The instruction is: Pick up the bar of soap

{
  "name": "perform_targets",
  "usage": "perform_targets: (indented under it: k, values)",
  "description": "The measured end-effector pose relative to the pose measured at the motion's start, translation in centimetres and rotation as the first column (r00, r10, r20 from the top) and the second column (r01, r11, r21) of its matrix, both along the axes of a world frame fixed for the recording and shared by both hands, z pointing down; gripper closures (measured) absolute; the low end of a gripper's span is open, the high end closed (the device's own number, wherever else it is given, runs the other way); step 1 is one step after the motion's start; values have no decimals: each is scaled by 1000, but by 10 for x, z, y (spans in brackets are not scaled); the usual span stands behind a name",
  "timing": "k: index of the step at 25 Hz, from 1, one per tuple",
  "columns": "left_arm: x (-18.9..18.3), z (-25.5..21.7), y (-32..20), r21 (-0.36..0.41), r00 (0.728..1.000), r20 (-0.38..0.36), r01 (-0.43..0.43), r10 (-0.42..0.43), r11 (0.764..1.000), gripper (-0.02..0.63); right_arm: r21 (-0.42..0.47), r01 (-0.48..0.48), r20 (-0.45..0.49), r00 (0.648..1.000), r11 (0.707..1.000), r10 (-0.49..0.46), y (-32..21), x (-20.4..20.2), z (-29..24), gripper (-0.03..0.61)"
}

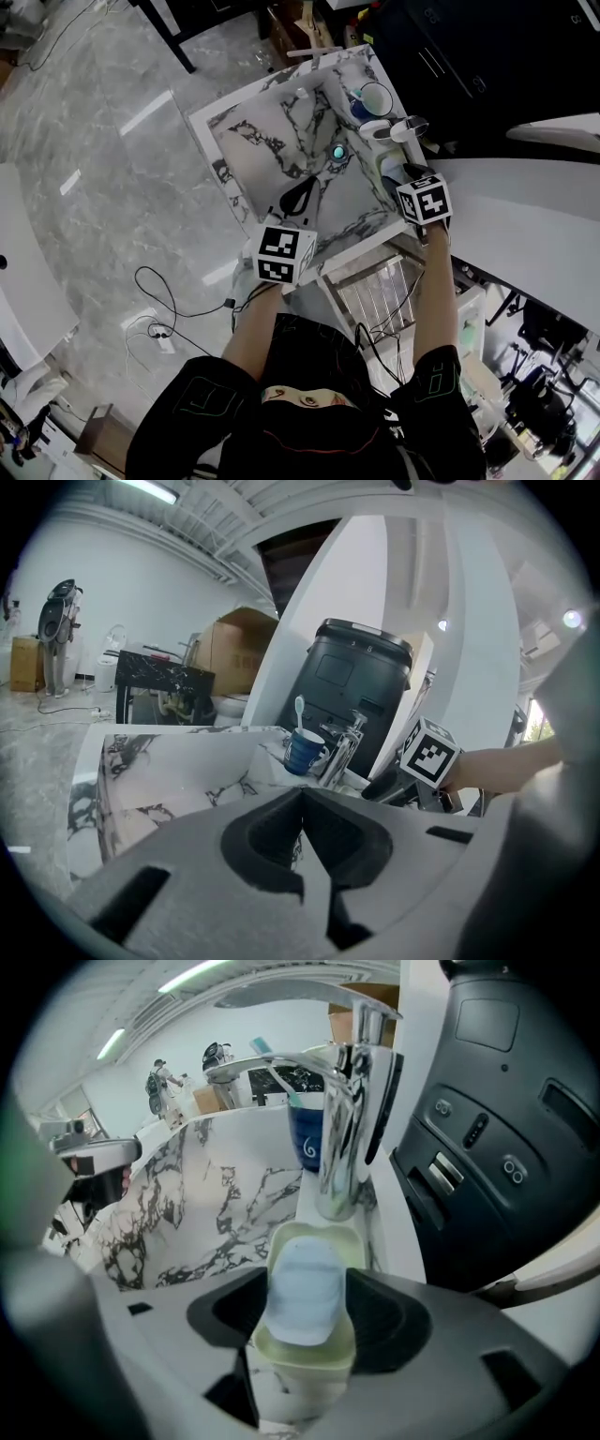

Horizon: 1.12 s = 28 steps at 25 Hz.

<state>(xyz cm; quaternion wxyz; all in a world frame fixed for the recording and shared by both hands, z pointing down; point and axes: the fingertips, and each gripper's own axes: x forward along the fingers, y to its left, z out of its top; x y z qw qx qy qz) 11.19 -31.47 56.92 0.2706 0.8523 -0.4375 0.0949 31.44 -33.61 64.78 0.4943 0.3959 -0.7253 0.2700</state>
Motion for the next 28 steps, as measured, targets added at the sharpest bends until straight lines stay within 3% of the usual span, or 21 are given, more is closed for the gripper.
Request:
perform_targets:
  k: [8, 13, 24, 28]
  values:
    - [-3, 0, -6, -1, 1000, -5, 3, -3, 1000, 606, -91, -19, 93, 995, 996, 27, 1, -2, 5, 310]
    - [-2, 0, -9, -5, 1000, -7, -3, 3, 1000, 606, -88, -52, 145, 987, 995, 65, 1, -2, 7, 319]
    - [-3, -5, -7, 8, 1000, -16, -25, 25, 1000, 606, -55, -76, 80, 994, 996, 80, 1, 0, 6, 311]
    - [-10, -3, -6, 8, 1000, -15, -21, 21, 1000, 606, -14, -90, -26, 996, 996, 89, 3, 10, 6, 322]
